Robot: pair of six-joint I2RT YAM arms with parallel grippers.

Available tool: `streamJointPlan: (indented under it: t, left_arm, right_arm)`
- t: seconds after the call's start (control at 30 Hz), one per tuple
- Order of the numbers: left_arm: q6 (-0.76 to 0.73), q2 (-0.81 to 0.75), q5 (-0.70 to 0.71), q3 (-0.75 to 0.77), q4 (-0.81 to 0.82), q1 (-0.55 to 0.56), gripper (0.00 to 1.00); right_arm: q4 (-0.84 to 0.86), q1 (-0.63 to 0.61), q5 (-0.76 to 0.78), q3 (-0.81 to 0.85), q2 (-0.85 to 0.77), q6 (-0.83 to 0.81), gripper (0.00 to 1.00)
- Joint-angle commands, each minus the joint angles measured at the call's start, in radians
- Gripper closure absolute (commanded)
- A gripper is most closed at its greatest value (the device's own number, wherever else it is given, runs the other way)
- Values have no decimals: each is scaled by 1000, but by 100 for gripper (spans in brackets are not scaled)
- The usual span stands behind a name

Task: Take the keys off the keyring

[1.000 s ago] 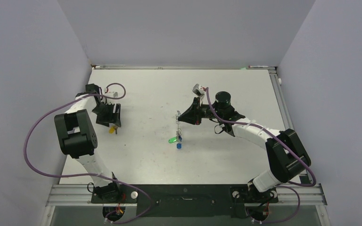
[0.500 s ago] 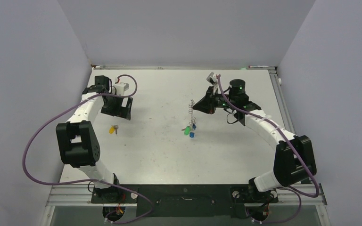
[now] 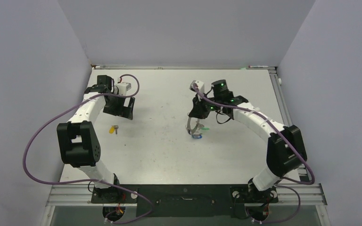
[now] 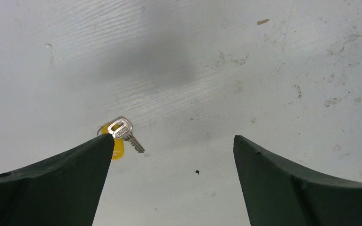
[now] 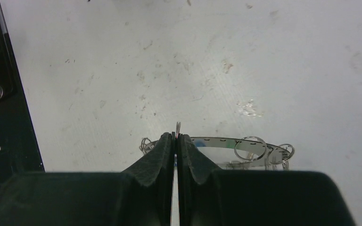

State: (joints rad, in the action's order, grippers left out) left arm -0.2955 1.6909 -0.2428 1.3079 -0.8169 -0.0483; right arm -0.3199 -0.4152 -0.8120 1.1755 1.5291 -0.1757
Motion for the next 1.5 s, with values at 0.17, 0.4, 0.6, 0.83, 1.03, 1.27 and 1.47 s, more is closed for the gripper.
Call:
streamJointPlan:
  t: [0.17,0.4,0.6,0.83,1.03,1.27,1.47]
  left_arm:
    - [21,-93,-95,-20,-5,4,4]
    - [46,-115,-159,-49,1,4,4]
    - [62,-104,-184,-47,17,5,4]
    - [84,-96,-210,-13,32,5,4]
    - [95,-113,-154,28,75,17,4]
    - [140,-109,-90,156,117,18,4]
    - [204,-42,23,289,130,13,4]
  right_arm:
    - [158,-167,80,74,260,44,95]
    - [302,-198,71,121,410,146,95]
    - [415,-198,79,154,486,228,77]
    - [417,-151,60,203,472,274,26]
    - [410,-48,33,172,366,284,9]
    - [408,149,10,89,201,299,10]
    - [341,350,44,16,79,254,10]
